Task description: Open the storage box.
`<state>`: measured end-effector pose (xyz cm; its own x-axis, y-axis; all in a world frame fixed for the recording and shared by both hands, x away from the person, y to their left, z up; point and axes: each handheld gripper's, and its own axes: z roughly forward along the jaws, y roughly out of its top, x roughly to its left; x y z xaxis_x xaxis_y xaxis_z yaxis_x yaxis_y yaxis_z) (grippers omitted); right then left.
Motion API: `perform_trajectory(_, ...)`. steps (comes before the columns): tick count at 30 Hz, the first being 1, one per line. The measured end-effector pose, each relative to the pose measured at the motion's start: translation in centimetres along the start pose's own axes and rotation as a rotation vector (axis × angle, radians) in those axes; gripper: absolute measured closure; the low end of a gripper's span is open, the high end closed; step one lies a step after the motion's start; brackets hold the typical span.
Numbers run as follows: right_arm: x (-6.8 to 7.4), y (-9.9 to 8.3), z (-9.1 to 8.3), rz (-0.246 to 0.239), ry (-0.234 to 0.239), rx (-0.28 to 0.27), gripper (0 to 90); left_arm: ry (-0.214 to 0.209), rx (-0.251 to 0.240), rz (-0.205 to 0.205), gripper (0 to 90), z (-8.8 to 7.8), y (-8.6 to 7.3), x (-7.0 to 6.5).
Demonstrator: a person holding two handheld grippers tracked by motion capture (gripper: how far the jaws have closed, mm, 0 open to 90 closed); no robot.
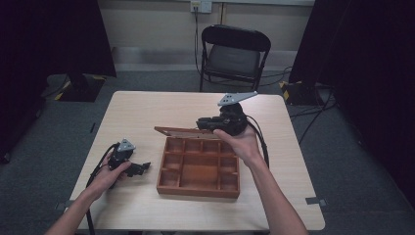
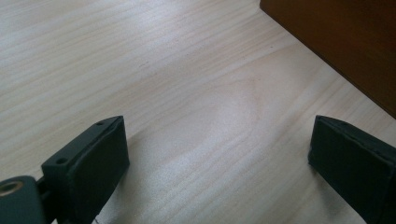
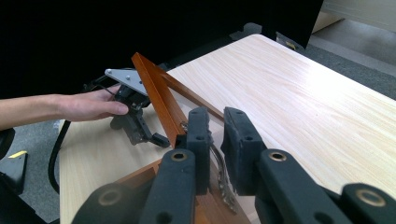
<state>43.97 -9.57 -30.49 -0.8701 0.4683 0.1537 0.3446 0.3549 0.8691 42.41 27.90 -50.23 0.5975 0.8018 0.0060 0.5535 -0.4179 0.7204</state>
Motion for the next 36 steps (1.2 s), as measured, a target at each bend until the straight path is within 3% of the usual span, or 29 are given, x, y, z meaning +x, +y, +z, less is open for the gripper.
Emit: perform_trajectory(36, 0.01, 0.00, 0.00, 0.005, 0.008, 0.009, 81.6, -0.001, 0.001, 0.000, 4.1, 0.00, 0.00, 0.00)
